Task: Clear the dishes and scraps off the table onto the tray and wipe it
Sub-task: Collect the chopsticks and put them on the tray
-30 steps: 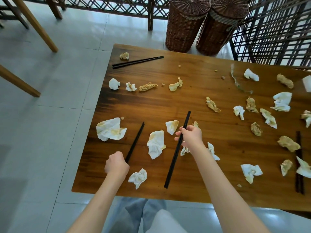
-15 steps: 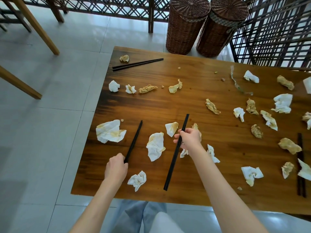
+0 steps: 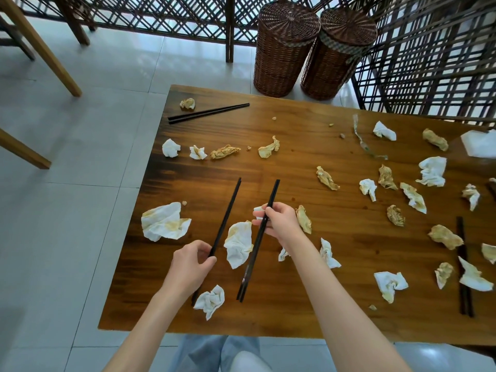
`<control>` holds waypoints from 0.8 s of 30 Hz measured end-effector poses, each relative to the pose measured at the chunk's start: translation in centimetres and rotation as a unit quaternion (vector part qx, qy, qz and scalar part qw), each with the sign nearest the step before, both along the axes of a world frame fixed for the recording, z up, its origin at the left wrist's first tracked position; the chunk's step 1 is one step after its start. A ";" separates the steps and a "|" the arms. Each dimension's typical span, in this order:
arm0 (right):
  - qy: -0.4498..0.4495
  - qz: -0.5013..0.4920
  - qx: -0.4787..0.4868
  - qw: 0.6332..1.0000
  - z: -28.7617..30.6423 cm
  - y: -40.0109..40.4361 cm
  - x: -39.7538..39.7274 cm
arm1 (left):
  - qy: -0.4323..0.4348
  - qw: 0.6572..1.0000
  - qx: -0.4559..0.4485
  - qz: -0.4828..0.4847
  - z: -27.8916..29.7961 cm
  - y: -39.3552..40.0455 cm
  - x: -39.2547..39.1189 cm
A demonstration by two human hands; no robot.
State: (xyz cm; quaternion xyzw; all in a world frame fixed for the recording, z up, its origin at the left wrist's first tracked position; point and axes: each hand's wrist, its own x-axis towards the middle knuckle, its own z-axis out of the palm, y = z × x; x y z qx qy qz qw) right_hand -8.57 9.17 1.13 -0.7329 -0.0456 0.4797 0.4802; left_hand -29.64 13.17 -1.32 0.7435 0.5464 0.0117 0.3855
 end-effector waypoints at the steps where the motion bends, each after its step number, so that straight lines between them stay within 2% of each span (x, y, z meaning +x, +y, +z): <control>1: 0.005 0.001 0.010 1.000 0.2 0.2 -0.1 | -0.018 1.000 0.004 -0.010 0.4 0.0 0.5; 7: 0.047 -0.015 0.061 0.997 1.1 0.8 0.0 | -0.077 0.995 0.003 -0.059 2.1 -0.5 3.1; 16: 0.116 -0.077 0.111 0.984 1.8 0.3 0.6 | -0.115 0.992 -0.019 -0.049 2.8 -1.0 4.5; 24: 0.113 -0.059 0.095 0.987 2.4 0.4 1.3 | -0.108 0.993 -0.020 -0.048 3.3 -1.0 5.6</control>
